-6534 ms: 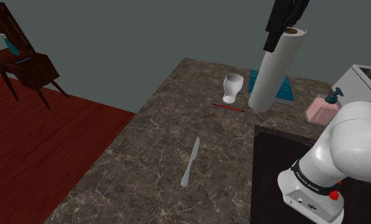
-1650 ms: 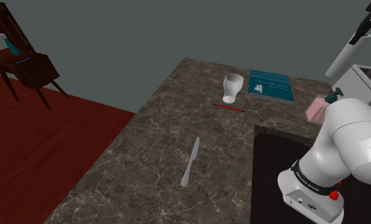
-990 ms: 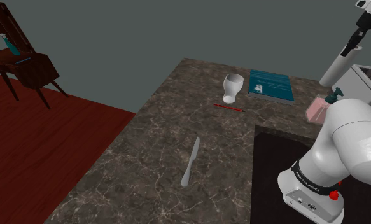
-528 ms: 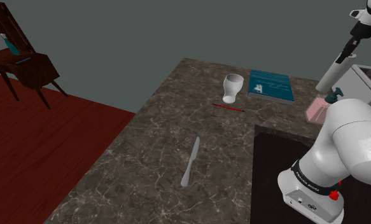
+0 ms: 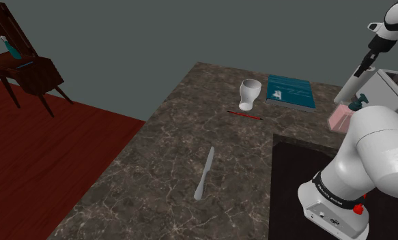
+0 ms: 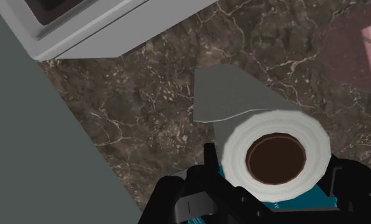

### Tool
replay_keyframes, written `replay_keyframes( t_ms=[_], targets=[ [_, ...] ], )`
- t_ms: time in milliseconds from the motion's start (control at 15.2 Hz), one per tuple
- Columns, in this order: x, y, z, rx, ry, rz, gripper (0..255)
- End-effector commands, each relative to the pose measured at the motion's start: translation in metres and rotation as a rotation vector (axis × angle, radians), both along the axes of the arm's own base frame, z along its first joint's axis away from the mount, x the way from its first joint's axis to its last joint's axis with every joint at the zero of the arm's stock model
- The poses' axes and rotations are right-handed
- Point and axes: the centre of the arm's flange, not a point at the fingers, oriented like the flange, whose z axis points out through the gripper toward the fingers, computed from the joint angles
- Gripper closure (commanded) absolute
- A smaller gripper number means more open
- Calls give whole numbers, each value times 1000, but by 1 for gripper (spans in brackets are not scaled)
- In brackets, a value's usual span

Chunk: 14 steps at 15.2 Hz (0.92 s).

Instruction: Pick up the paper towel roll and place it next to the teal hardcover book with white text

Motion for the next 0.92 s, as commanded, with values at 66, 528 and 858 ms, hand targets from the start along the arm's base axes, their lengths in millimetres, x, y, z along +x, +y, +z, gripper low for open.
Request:
replay_keyframes(
  t_ms=[66, 528, 858],
  targets=[
    [1, -1, -15, 0, 0, 0, 255],
    [1, -1, -24, 0, 0, 0, 255],
    [1, -1, -24, 0, 0, 0, 0]
  ],
)
